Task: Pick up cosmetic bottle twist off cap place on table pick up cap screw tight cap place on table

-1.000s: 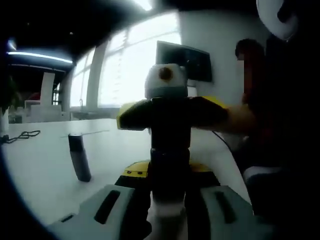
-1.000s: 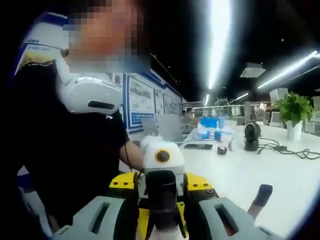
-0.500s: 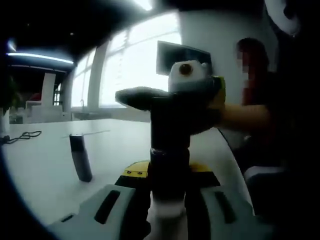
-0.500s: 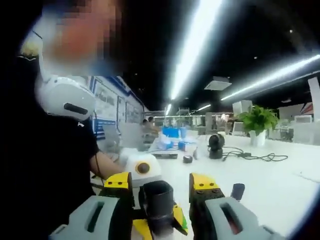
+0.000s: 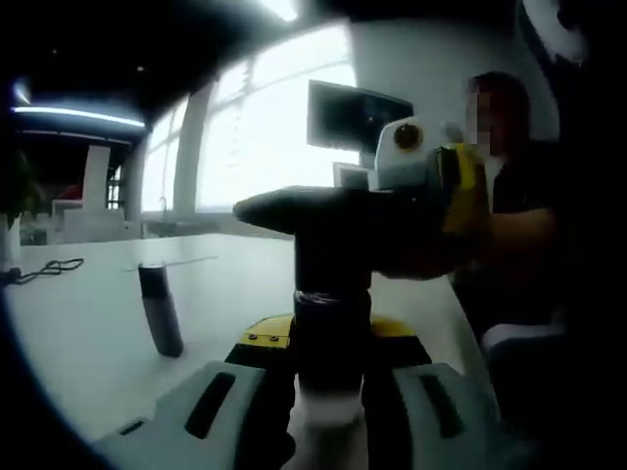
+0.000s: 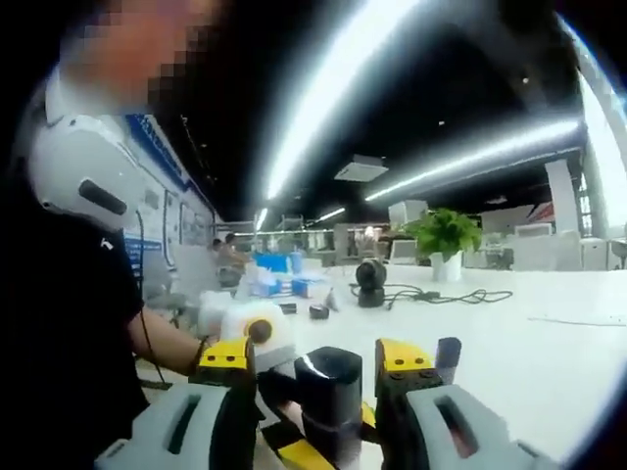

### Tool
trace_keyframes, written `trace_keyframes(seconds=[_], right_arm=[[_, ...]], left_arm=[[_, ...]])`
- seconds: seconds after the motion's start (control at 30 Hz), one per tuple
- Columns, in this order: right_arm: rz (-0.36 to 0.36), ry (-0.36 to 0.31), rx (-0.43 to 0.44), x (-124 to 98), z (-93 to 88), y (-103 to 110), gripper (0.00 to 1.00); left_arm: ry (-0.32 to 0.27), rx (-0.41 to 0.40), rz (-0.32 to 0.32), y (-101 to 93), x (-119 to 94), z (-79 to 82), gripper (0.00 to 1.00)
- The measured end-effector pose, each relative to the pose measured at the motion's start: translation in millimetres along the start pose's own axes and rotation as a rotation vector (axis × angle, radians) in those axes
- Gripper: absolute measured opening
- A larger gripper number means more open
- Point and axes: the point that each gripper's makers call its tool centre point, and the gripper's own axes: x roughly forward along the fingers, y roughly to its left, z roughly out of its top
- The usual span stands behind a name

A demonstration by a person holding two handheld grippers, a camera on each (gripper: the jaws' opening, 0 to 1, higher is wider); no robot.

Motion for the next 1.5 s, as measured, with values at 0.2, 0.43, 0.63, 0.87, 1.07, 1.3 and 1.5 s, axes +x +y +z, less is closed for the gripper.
trace_keyframes(seconds=[0.2,0.43,0.63,0.87,1.07,1.3,1.5], right_arm=[[-0.141,0.002,-0.038,1,3.2,-9,0.39],[-0.31,0.006,0.035,0,-2.8,-21,0.37],[-0.389,-0.021,0.041,-4,-1.6,-25,0.35],[-0.451,0.021,-0.012,-6,-5.8,-25,0.34],[-0.465,0.026,-0.006,-7,-4.1,-26,0.34],[-0.492,0.006,-0.006,-6,-4.9,-24,0.3],[-0.552,0.008,-0.023,-7,-5.8,-29,0.28]], left_arm=[[0.0,0.007,0.004,-0.1,-1,0.1,0.15],[0.001,0.008,0.018,2.5,-2,0.3,0.15],[0.001,0.008,0.021,3.3,-2,-0.1,0.15],[0.001,0.002,0.026,4.6,-2,-0.5,0.15],[0.001,0.001,0.037,6.5,-1,-0.6,0.15],[0.001,0.003,0.039,6.5,-1,-0.6,0.15],[0.001,0.007,0.042,6.9,-2,-0.6,0.15]])
